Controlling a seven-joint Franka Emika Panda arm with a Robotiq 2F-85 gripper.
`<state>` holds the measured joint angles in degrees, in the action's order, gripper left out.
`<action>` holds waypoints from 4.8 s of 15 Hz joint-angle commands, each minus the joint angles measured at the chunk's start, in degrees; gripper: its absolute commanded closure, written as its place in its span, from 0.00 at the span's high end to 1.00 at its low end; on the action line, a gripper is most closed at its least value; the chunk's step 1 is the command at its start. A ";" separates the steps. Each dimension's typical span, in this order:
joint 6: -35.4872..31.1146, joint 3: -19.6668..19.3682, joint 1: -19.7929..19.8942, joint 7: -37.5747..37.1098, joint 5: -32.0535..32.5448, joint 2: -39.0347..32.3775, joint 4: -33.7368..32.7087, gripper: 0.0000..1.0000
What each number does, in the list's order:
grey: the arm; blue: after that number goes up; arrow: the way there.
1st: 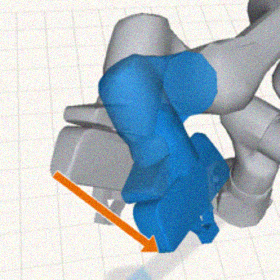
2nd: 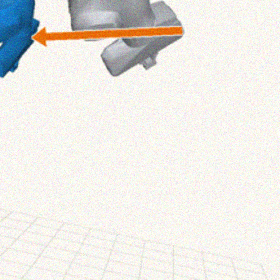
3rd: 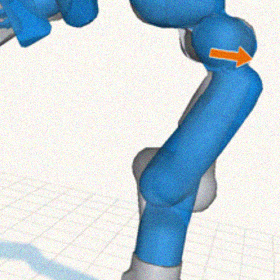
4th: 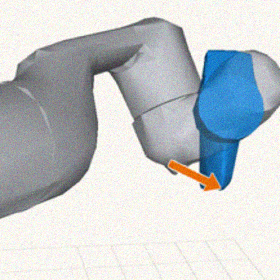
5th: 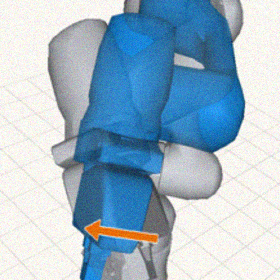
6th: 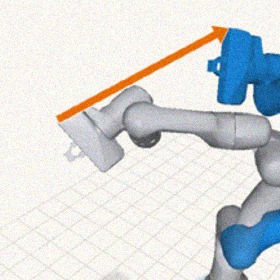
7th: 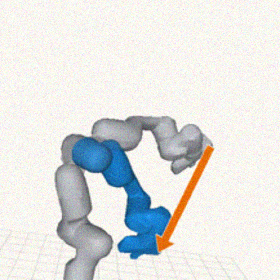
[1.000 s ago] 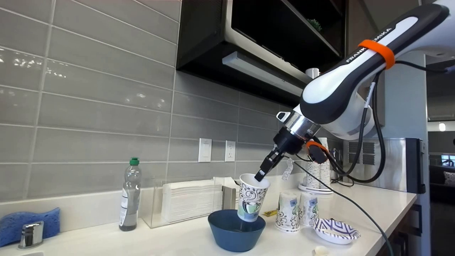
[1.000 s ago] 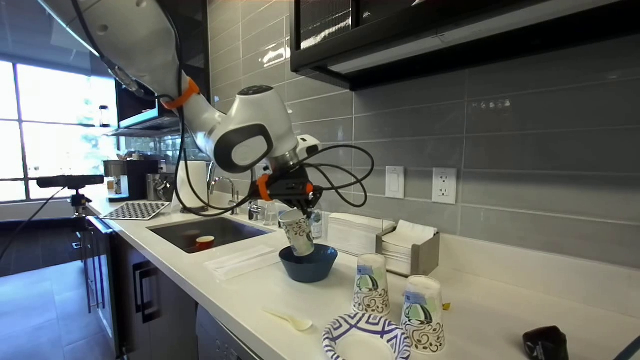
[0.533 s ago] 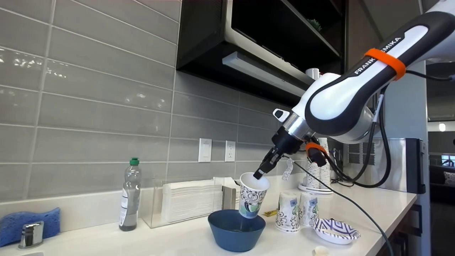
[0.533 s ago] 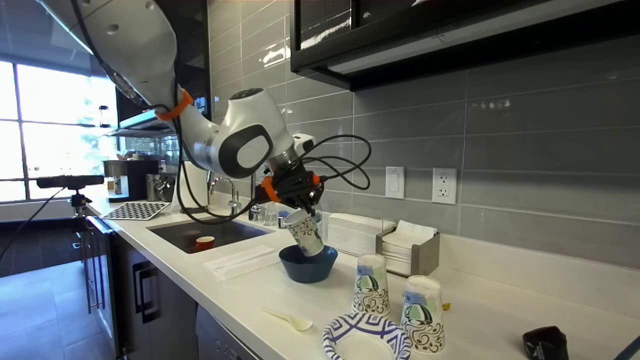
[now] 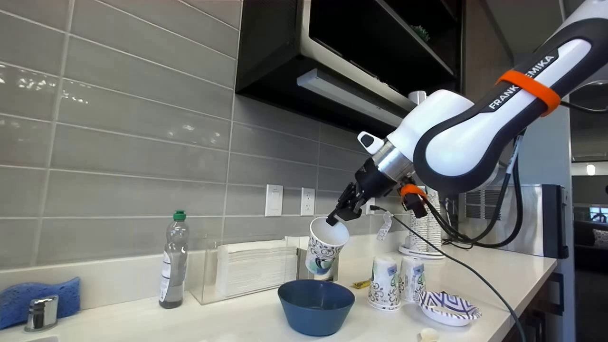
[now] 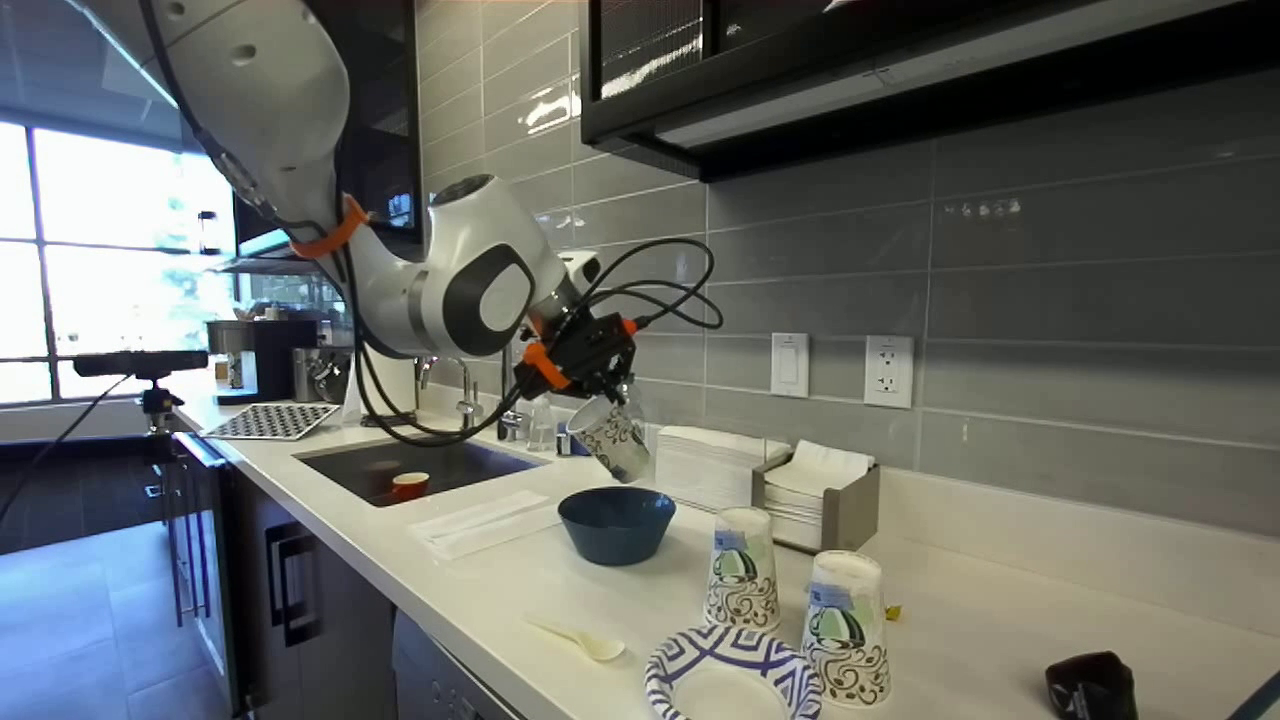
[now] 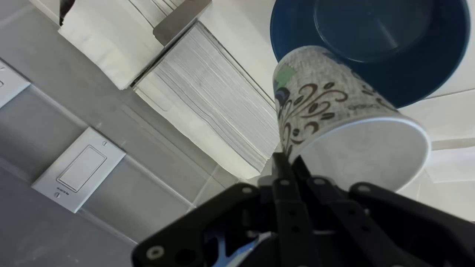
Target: Pour the beans in the coffee cup into the blue bowl
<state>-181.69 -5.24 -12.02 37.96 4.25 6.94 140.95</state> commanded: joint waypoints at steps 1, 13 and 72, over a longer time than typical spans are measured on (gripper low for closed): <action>-0.05 0.02 0.05 0.11 0.13 0.00 0.00 0.04; 3.09 17.42 25.82 -16.54 30.80 3.68 -1.85 0.01; 62.35 20.45 -0.37 -61.88 93.98 -13.22 -15.67 0.01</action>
<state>-122.58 15.77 -10.85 -22.38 94.64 -4.18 126.79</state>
